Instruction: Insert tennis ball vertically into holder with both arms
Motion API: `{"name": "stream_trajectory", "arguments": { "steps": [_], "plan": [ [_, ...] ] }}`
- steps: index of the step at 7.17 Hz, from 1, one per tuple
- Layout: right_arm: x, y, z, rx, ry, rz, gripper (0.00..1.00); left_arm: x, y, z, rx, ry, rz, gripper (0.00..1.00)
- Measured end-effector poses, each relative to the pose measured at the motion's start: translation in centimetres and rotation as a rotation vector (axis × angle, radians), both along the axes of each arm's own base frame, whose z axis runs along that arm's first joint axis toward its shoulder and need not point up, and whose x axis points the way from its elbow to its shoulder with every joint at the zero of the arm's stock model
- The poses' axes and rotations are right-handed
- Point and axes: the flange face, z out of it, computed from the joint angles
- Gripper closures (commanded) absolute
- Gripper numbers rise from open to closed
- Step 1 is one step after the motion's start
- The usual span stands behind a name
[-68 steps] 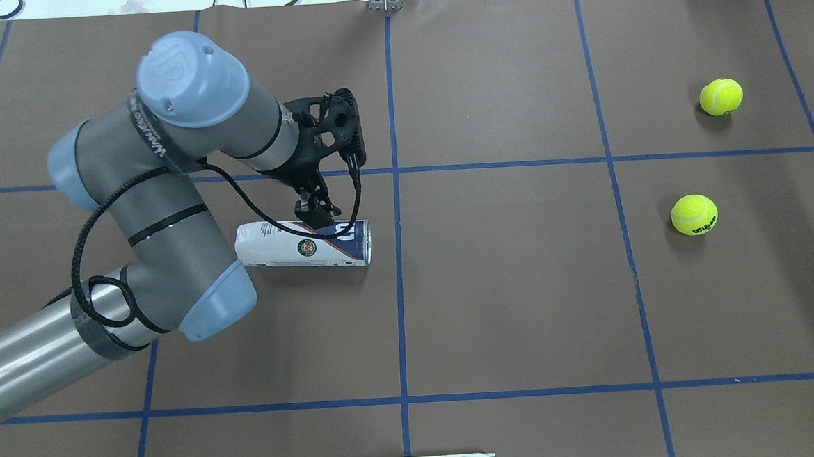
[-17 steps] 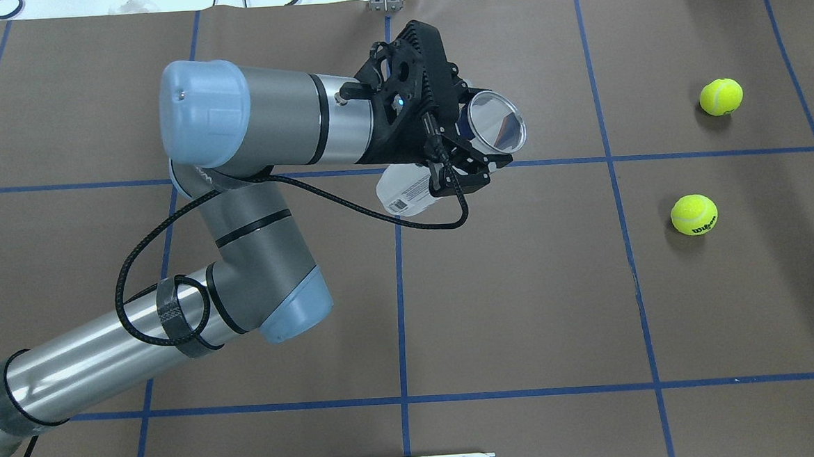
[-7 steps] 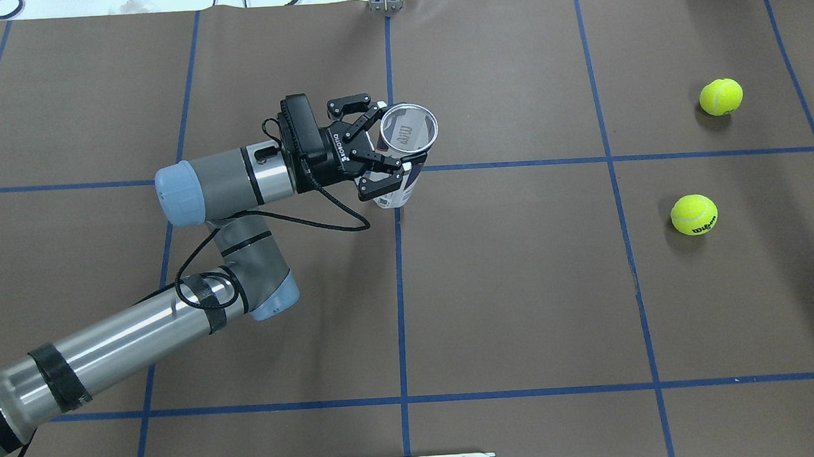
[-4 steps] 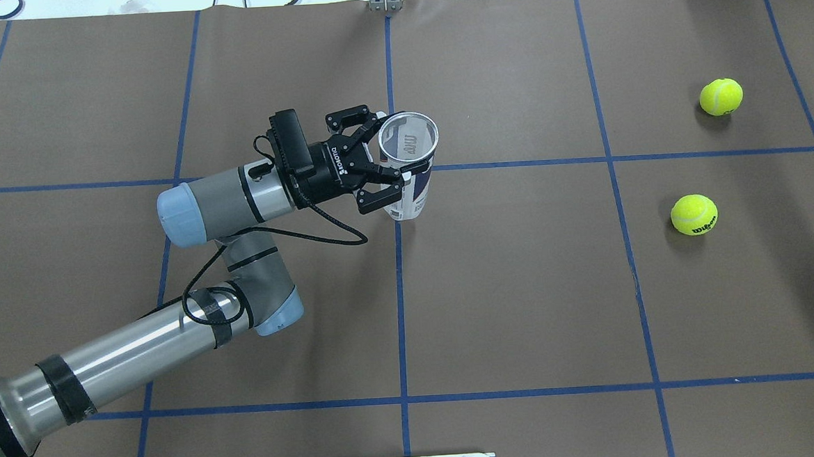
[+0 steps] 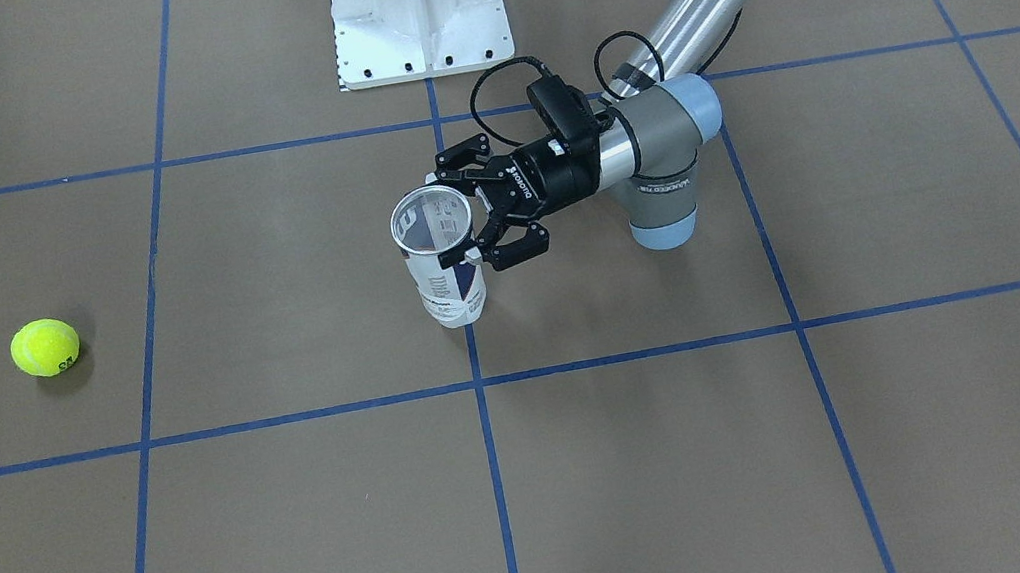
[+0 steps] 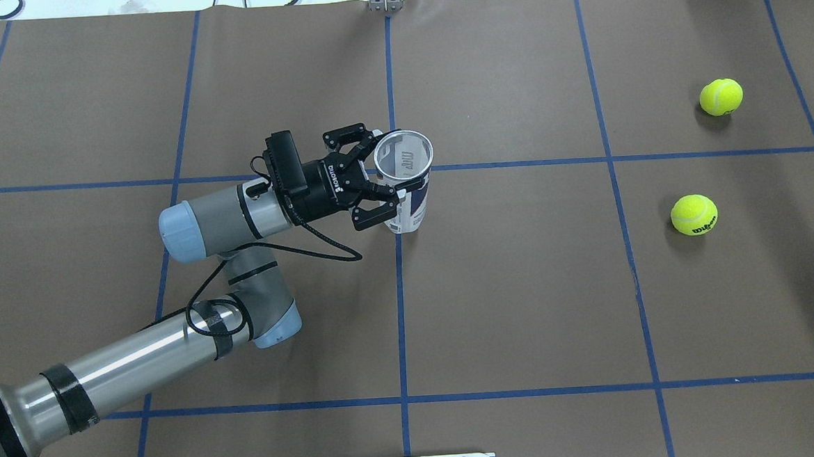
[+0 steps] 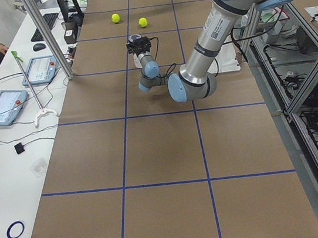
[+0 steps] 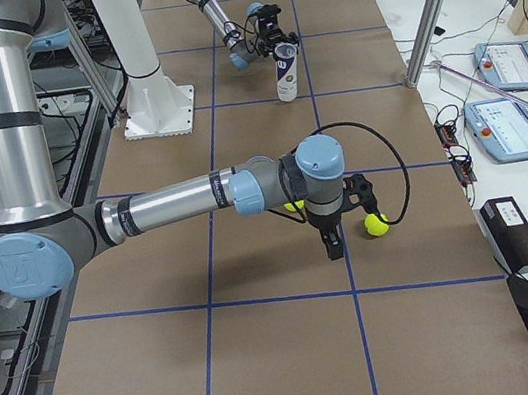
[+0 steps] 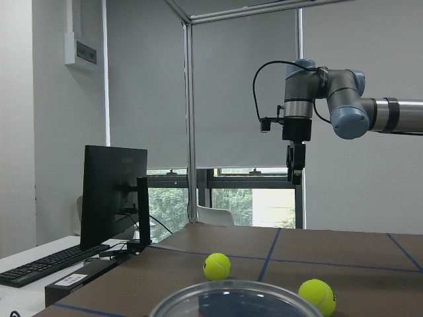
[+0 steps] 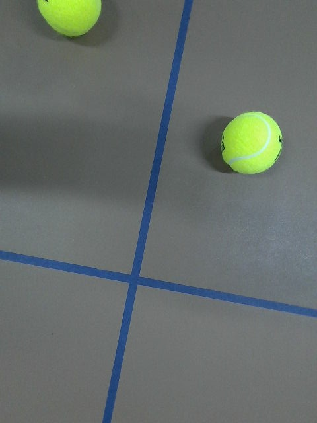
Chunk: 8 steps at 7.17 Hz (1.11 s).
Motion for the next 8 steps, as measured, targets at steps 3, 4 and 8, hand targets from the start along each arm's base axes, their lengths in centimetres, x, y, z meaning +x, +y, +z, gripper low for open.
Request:
{"name": "stream_trajectory", "arguments": {
  "steps": [3,4,8],
  "plan": [
    [0.00,0.00,0.01,0.000,0.000,0.000,0.00,0.30,-0.10,0.66,-0.011,-0.012,-0.003,0.16],
    [0.00,0.00,0.01,0.000,0.000,0.000,0.00,0.31,-0.20,0.76,-0.015,-0.014,-0.006,0.15],
    [-0.01,0.01,0.04,-0.003,-0.001,0.001,0.00,0.14,-0.55,0.76,-0.025,-0.015,-0.020,0.11]
  ]
}}
